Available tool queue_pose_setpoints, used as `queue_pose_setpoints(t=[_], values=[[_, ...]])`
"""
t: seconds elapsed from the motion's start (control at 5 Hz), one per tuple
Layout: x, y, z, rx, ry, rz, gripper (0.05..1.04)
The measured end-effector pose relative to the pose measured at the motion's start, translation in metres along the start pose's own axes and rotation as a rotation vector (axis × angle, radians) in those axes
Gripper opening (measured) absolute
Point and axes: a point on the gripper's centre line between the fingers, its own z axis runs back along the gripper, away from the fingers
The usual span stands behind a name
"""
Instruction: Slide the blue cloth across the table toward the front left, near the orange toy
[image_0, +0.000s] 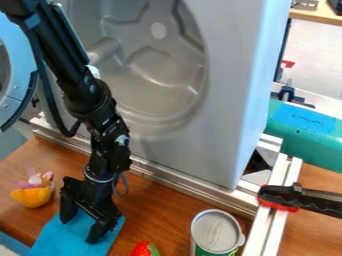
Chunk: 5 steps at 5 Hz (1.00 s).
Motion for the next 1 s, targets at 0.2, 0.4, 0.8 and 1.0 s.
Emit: queue_pose_setpoints(t=[0.2, 0.4, 0.8, 1.0], values=[[0.004, 0.001, 0.001, -0.019, -0.021, 0.0, 1.008], [0.016, 0.005, 0.005, -0.049, -0.082, 0.012, 1.008], [0.007, 0.003, 0.028, -0.083, -0.152, 0.038, 1.008], [-0.012, -0.002, 0.049, -0.123, -0.108, 0.027, 1.008]])
